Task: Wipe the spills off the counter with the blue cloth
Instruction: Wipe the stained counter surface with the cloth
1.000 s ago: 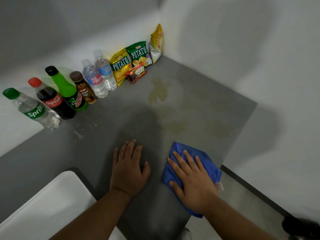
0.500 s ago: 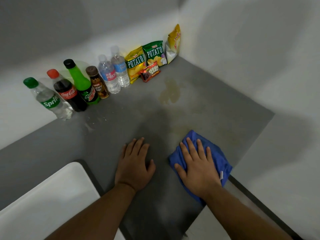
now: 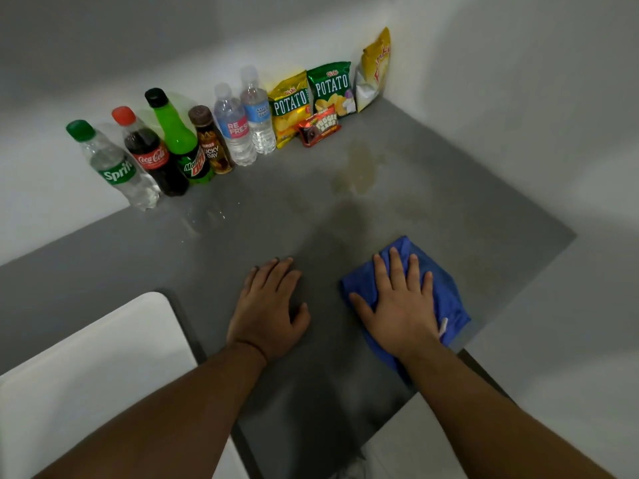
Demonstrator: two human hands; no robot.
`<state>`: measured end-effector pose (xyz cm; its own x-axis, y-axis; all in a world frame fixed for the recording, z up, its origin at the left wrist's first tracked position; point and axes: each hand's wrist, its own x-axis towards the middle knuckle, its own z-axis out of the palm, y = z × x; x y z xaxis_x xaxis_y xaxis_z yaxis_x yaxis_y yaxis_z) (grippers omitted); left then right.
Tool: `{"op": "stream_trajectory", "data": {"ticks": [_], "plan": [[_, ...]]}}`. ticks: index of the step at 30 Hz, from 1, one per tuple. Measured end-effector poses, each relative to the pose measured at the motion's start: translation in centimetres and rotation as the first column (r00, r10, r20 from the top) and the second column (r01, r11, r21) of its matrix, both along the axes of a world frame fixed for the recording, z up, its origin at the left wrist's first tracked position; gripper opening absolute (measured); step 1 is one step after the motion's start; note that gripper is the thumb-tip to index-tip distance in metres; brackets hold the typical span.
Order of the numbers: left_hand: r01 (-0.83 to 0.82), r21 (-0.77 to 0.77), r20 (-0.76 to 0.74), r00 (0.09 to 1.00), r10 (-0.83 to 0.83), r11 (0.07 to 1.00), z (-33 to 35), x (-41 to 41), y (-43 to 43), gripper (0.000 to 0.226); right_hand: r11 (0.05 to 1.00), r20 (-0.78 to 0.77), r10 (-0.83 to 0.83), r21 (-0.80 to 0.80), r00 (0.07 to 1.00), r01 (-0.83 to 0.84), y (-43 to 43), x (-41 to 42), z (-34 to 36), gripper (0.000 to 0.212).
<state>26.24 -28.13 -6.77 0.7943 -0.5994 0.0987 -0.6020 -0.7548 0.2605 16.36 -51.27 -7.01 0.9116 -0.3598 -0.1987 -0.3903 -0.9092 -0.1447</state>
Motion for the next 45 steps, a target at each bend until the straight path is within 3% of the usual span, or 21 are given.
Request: {"op": "stream_trajectory", "data": {"ticks": [7, 10, 15, 17, 19, 22, 25, 27, 30, 33, 35, 37, 41, 43, 45], "plan": [[-0.002, 0.003, -0.022, 1.0, 0.002, 1.0, 0.2, -0.1, 0.0, 0.058, 0.889, 0.116, 0.452, 0.025, 0.884, -0.458, -1.5, -5.9, -1.0, 0.084], [-0.003, 0.002, -0.031, 1.0, 0.003, 1.0, 0.2, 0.0, 0.1, 0.059, 0.911, 0.067, 0.41, 0.013, 0.91, -0.412, -4.4, -4.9, -0.5, 0.084], [-0.006, 0.003, -0.033, 0.999, 0.006, 1.0, 0.1, 0.0, 0.0, 0.06, 0.998, 0.027, 0.059, -0.013, 0.998, -0.058, -2.0, 1.9, -0.1, 0.082], [-0.006, 0.005, -0.035, 0.999, 0.006, 1.0, 0.3, 0.0, 0.0, 0.06, 1.0, 0.015, 0.004, -0.003, 1.0, -0.004, -0.1, 3.3, 0.1, 0.081], [-0.008, -0.008, -0.04, 0.999, 0.007, 1.0, 0.3, 0.0, 0.0, 0.06, 0.994, 0.026, 0.113, 0.005, 0.993, -0.113, 1.1, 2.4, 0.0, 0.078], [-0.005, -0.027, -0.037, 0.999, 0.004, 1.0, 0.2, -0.1, 0.1, 0.059, 0.912, 0.055, 0.409, 0.023, 0.911, -0.41, -0.4, -1.4, -0.2, 0.071], [0.002, -0.028, -0.03, 1.0, -0.003, 1.0, -0.2, 0.1, 0.1, 0.059, 0.86, 0.029, 0.51, 0.018, 0.86, -0.511, -4.6, -2.6, -0.3, 0.068], [0.006, -0.015, -0.018, 1.0, -0.006, 1.0, -0.4, 0.1, 0.1, 0.059, 0.904, 0.01, 0.428, -0.005, 0.904, -0.428, -6.2, -1.1, -0.1, 0.069], [0.018, -0.012, 0.0, 1.0, -0.018, 1.0, -0.9, 0.3, 0.1, 0.06, 0.985, 0.012, 0.169, -0.04, 0.985, -0.169, -4.7, 3.5, -0.1, 0.072], [0.017, -0.025, -0.001, 1.0, -0.017, 1.0, -1.0, 0.4, 0.2, 0.061, 0.999, -0.006, -0.023, -0.04, 1.0, 0.022, -0.7, 7.0, -0.3, 0.075], [0.014, -0.034, -0.004, 1.0, -0.015, 0.999, -1.0, 0.5, 0.2, 0.062, 0.999, 0.003, 0.029, -0.027, 1.0, -0.029, 1.4, 7.0, -0.2, 0.075], [0.016, -0.045, -0.013, 1.0, -0.017, 0.999, -0.9, 0.5, 0.4, 0.062, 0.981, -0.001, 0.193, -0.015, 0.981, -0.193, 2.0, 5.1, -0.1, 0.074], [0.035, -0.096, -0.048, 0.998, -0.04, 0.995, -0.5, 1.5, 0.8, 0.06, 0.864, 0.029, 0.5, 0.057, 0.866, -0.501, -2.4, 1.9, 0.4, 0.068], [0.058, -0.108, -0.009, 0.998, -0.059, 0.992, -0.1, 2.9, 1.0, 0.058, 0.848, 0.03, 0.523, 0.088, 0.852, -0.523, -4.8, 2.4, 0.7, 0.068], [0.072, -0.103, 0.032, 0.997, -0.069, 0.992, 0.4, 4.6, 1.0, 0.058, 0.895, 0.026, 0.439, 0.069, 0.898, -0.44, -5.4, 4.2, 0.8, 0.07]]}}
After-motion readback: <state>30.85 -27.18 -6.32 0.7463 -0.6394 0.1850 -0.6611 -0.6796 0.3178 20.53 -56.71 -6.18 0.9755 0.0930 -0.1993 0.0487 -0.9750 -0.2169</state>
